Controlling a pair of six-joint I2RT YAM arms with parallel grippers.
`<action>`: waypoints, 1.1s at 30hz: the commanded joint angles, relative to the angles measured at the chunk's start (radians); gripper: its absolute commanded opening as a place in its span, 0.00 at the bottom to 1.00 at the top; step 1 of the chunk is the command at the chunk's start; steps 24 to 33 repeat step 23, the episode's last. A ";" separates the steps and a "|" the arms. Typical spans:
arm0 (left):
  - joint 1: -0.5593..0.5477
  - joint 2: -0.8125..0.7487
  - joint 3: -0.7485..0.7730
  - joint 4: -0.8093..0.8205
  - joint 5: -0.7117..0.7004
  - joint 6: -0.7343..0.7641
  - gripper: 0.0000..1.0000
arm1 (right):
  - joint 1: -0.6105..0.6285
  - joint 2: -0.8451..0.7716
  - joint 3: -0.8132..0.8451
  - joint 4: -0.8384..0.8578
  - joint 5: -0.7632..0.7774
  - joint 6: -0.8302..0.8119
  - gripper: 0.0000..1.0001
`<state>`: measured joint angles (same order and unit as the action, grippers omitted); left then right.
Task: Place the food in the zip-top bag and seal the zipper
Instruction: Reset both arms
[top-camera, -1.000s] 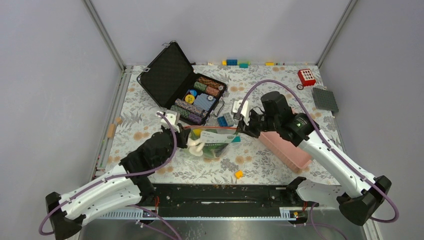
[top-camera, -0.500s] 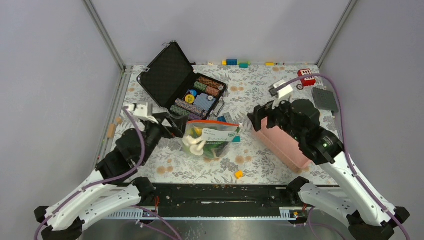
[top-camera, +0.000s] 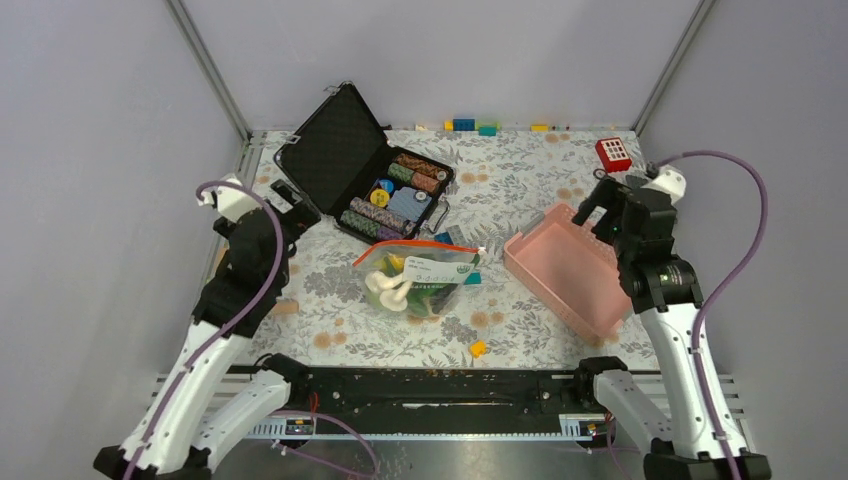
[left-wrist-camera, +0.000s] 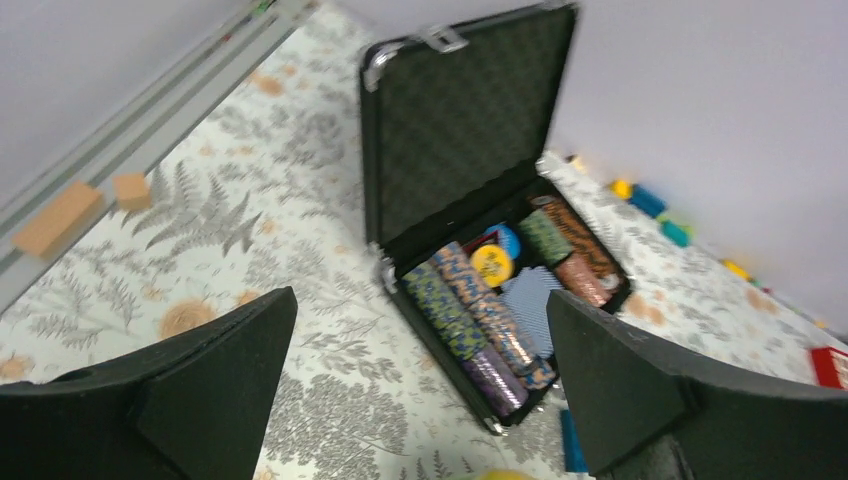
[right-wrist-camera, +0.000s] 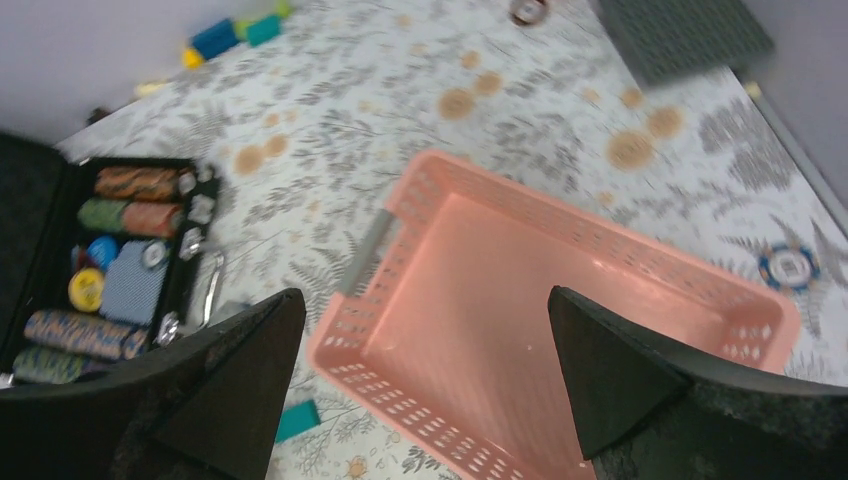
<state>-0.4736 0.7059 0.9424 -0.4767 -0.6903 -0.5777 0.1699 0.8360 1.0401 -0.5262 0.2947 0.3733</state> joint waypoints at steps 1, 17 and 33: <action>0.185 0.150 0.041 -0.099 0.226 -0.097 0.99 | -0.178 -0.010 -0.079 -0.004 -0.090 0.099 1.00; 0.316 0.127 0.004 -0.046 0.291 -0.088 0.99 | -0.400 -0.163 -0.231 0.111 -0.084 0.074 1.00; 0.316 0.111 0.007 -0.012 0.377 -0.055 0.99 | -0.400 -0.175 -0.239 0.124 -0.108 0.073 1.00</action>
